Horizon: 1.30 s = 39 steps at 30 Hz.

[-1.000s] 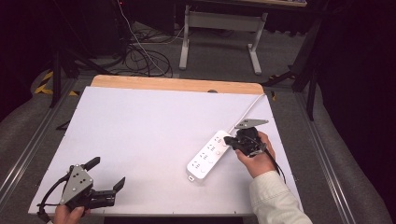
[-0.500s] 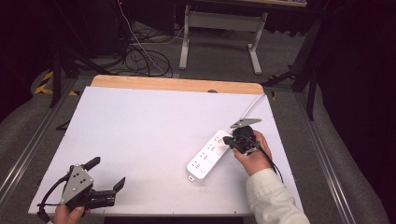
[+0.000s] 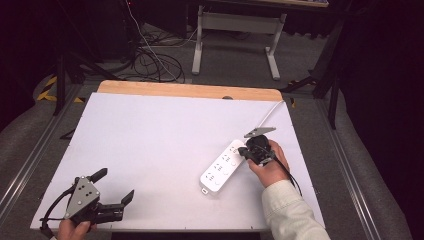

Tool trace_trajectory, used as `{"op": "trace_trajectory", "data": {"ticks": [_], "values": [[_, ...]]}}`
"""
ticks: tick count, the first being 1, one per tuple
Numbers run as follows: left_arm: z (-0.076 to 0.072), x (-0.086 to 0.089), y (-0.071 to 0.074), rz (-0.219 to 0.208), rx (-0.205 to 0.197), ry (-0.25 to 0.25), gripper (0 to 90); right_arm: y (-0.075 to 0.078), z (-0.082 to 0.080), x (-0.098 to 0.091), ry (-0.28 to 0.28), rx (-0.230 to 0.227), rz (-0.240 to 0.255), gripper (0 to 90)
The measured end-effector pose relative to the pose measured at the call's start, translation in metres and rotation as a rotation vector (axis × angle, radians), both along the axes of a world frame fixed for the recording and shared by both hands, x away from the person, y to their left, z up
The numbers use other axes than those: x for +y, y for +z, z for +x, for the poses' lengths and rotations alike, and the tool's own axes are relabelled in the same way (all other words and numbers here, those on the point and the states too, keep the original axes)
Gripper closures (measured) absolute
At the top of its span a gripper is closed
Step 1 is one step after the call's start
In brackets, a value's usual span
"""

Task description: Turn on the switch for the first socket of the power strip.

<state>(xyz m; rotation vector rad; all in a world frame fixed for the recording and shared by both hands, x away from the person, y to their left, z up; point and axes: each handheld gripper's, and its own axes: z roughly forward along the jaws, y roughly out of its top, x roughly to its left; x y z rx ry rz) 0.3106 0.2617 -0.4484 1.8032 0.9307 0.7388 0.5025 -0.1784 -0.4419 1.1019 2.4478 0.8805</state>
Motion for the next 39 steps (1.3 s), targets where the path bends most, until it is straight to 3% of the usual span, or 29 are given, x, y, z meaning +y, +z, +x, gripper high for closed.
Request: {"op": "trace_trajectory", "data": {"ticks": [17, 29, 39], "values": [[-0.0001, -0.0004, -0.0001, 0.001, 0.0, -0.002, 1.8, -0.0028, -0.0005, 0.0018, 0.015, -0.007, -0.033, 90.0], [-0.0007, -0.001, -0.0001, 0.0, 0.003, -0.003, 1.8, -0.0056, -0.0005, -0.0012, 0.016, -0.004, -0.006, 90.0], [-0.0003, -0.0013, -0.0003, 0.002, 0.002, -0.004, 1.8, -0.0061, -0.0033, 0.0038, 0.019, -0.033, -0.052, 90.0]]}}
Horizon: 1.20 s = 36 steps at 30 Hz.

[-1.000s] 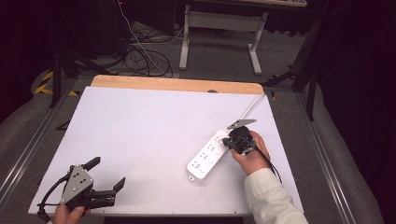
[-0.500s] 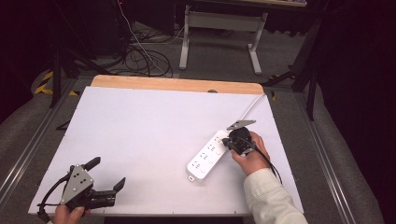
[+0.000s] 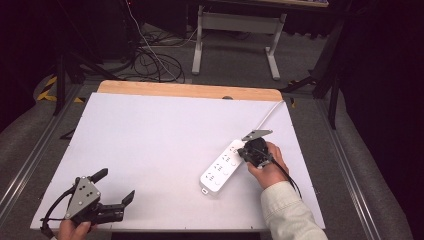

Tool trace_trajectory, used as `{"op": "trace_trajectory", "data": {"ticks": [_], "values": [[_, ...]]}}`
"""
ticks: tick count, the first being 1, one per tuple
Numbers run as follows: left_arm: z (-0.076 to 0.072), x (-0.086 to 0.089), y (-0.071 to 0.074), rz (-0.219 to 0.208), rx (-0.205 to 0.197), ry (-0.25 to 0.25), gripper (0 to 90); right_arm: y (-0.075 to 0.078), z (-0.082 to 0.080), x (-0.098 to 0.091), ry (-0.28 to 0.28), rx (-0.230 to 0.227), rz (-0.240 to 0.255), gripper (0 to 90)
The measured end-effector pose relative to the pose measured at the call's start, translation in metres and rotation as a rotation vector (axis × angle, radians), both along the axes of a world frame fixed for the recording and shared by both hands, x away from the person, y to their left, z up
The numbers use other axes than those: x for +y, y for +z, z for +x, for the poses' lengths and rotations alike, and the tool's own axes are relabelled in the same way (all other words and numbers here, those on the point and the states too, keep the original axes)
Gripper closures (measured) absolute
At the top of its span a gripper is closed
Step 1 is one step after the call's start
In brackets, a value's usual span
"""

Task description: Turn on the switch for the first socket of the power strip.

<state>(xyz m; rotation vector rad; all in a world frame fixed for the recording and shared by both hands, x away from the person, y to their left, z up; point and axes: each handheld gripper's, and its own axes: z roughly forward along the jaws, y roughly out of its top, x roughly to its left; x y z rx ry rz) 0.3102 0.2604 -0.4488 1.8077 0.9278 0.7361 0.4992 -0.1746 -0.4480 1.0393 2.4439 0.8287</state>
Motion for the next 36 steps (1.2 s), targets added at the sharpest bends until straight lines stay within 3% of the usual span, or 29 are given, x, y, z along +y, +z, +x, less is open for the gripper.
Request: {"op": "trace_trajectory", "data": {"ticks": [36], "values": [[0.0001, -0.0005, -0.0002, -0.006, 0.002, 0.0, 1.8, -0.0017, 0.0019, -0.0026, -0.011, 0.025, 0.031, 90.0]]}}
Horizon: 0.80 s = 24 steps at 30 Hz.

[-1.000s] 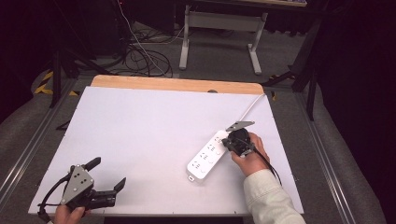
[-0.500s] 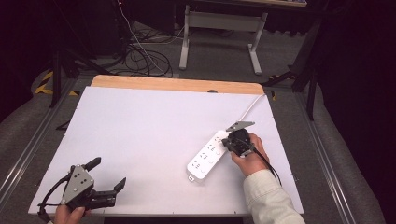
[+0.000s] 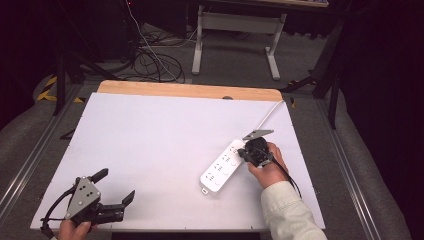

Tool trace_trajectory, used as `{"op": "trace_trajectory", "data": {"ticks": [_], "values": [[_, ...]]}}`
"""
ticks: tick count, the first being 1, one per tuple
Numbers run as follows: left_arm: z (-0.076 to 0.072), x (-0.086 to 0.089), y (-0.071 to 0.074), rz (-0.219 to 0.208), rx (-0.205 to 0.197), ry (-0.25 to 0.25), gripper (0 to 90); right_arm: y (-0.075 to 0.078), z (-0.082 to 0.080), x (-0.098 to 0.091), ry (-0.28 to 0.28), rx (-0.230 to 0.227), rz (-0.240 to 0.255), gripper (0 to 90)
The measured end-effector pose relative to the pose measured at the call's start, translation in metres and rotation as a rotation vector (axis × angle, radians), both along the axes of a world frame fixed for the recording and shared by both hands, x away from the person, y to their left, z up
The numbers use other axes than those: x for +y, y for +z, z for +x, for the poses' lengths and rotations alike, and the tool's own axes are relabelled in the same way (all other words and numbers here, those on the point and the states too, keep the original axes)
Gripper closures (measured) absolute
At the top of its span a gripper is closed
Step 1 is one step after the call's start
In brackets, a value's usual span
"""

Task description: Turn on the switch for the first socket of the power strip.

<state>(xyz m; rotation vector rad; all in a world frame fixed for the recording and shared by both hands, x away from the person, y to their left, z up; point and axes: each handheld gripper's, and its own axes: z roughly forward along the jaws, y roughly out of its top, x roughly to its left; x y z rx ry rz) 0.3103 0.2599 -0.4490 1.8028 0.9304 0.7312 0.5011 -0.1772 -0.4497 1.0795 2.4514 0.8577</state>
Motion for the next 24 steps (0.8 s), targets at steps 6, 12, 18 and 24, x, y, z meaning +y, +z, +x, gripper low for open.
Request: {"op": "trace_trajectory", "data": {"ticks": [6, 12, 18, 24], "values": [[0.0, 0.0, 0.0, 0.001, 0.001, -0.003, 1.8, 0.0, 0.0, 0.0, -0.003, -0.001, 0.002, 90.0], [0.0, 0.0, 0.0, 0.002, 0.001, -0.005, 1.8, -0.001, 0.0, 0.0, -0.001, 0.002, 0.001, 90.0], [0.0, 0.001, 0.0, -0.003, 0.0, -0.002, 1.7, 0.002, -0.002, 0.0, 0.003, -0.004, -0.011, 90.0], [0.001, 0.0, 0.0, -0.002, 0.005, -0.002, 1.7, 0.019, -0.008, -0.001, 0.009, -0.052, 0.045, 90.0]]}}
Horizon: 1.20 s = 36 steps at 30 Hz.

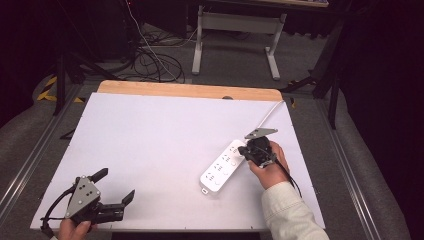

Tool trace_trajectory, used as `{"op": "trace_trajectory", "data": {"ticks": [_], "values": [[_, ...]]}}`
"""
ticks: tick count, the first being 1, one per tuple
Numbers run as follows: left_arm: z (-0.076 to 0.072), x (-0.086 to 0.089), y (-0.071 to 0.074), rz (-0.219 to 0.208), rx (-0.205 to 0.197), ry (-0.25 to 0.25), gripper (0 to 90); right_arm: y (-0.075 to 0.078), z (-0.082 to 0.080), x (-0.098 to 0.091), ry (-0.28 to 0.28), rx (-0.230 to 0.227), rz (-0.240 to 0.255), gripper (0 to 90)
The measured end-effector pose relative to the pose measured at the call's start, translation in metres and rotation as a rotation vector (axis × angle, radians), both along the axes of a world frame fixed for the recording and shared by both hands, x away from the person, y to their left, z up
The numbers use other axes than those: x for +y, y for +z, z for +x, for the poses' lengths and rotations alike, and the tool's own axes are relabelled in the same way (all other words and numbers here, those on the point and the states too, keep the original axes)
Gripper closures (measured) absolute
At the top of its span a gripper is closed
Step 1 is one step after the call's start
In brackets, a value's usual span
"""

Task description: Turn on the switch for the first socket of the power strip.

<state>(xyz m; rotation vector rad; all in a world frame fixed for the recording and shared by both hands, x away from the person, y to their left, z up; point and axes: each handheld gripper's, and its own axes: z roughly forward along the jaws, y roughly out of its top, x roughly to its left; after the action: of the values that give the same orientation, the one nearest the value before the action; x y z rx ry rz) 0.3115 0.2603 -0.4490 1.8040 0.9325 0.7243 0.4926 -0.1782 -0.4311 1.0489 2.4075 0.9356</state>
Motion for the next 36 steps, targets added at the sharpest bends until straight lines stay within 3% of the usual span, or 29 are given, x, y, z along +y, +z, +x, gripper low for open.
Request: {"op": "trace_trajectory", "data": {"ticks": [10, 20, 27, 36], "values": [[-0.001, 0.0, 0.0, 0.0, -0.005, 0.0, 1.7, 0.029, -0.011, 0.003, 0.028, -0.066, 0.015, 90.0], [0.002, -0.002, 0.0, -0.004, -0.001, -0.011, 1.7, 0.036, -0.019, 0.002, 0.041, -0.098, 0.023, 90.0], [0.002, -0.001, 0.0, -0.001, 0.0, -0.009, 1.8, 0.042, -0.022, -0.004, 0.044, -0.101, 0.057, 90.0], [0.003, -0.001, 0.0, 0.0, 0.0, -0.006, 1.7, 0.052, -0.03, -0.007, 0.082, -0.126, 0.074, 71.9]]}}
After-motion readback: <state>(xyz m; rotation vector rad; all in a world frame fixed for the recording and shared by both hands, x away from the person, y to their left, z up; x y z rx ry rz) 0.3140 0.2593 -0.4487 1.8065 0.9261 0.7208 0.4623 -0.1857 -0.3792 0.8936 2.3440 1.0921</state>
